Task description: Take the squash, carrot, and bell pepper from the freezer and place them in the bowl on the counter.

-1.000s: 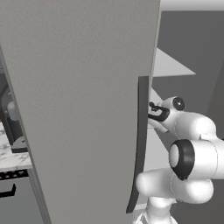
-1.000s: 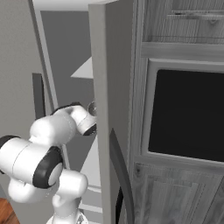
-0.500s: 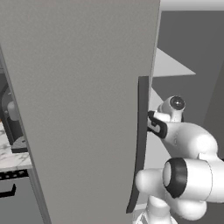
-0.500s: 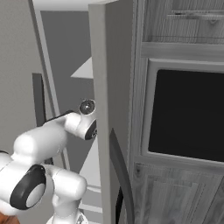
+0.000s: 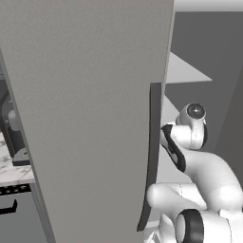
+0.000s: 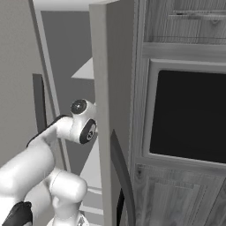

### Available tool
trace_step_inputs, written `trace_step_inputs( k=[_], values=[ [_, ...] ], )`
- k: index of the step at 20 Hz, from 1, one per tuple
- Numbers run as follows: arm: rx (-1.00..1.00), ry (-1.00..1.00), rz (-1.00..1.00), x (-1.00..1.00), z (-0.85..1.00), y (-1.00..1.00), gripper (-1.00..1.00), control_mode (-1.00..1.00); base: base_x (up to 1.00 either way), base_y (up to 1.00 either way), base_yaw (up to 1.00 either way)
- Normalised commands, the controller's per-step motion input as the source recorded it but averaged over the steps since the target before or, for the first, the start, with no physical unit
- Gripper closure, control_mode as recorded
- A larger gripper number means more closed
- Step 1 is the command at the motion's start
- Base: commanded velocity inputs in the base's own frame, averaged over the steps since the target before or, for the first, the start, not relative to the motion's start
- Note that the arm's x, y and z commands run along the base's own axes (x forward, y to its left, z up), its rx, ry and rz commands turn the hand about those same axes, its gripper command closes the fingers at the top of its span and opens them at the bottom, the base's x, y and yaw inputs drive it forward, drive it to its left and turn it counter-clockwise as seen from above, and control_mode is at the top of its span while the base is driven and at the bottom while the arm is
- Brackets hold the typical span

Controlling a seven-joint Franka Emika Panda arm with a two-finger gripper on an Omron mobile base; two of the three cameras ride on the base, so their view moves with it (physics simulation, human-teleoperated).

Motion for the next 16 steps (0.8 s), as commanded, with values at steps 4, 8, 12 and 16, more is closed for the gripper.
trace_step_inputs(
  k=[4,8,12,16],
  values=[
    [0.0,0.02,0.0,-0.5,0.17,0.01,1.0,-1.0,0.0,0.0,0.0],
    [0.01,0.0,0.0,-0.45,0.16,0.02,1.0,-1.0,0.0,0.0,0.0],
    [0.02,0.0,0.0,-0.49,0.05,0.09,1.0,-1.0,0.0,0.0,0.0],
    [0.0,0.0,0.0,-0.54,0.1,0.26,1.0,-1.0,0.0,0.0,0.0]
  ],
)
